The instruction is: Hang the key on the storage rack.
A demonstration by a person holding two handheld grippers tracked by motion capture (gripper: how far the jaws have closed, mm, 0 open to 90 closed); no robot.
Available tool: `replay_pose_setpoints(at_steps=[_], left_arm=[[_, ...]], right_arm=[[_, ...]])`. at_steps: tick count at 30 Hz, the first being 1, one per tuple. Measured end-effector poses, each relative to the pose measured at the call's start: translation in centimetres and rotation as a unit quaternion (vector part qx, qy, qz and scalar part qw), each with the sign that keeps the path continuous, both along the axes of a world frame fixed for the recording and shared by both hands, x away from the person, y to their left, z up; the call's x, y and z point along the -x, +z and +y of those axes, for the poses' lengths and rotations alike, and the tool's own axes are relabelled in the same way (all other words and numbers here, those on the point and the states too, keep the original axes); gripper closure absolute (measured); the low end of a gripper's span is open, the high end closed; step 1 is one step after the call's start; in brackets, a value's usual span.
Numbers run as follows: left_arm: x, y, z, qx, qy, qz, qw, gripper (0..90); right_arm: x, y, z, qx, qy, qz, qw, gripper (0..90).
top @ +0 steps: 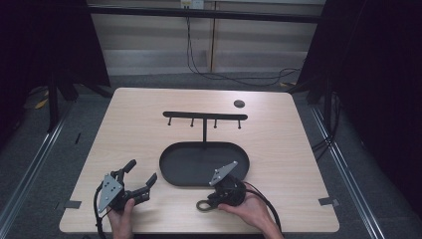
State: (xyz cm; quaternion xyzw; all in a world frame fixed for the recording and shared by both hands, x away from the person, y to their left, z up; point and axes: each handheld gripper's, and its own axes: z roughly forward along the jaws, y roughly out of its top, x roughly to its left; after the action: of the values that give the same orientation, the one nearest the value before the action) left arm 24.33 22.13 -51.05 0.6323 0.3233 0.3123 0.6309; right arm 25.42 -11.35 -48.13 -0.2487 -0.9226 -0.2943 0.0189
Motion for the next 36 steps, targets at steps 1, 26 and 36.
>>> replay_pose_setpoints(at_steps=[1,26,36], left_arm=[[0.0,0.0,0.0,-0.001,0.0,0.0,1.0,15.7],[0.0,0.0,0.0,-0.001,0.0,0.001,1.0,15.7],[0.0,0.0,0.0,-0.001,0.0,0.0,1.0,15.7]], right_arm=[[0.0,0.0,0.1,0.005,0.0,-0.001,1.0,79.8],[-1.2,0.8,1.6,0.085,0.01,0.021,0.9961,85.5],[-2.1,1.6,2.7,0.145,0.034,0.039,0.988,85.8]])
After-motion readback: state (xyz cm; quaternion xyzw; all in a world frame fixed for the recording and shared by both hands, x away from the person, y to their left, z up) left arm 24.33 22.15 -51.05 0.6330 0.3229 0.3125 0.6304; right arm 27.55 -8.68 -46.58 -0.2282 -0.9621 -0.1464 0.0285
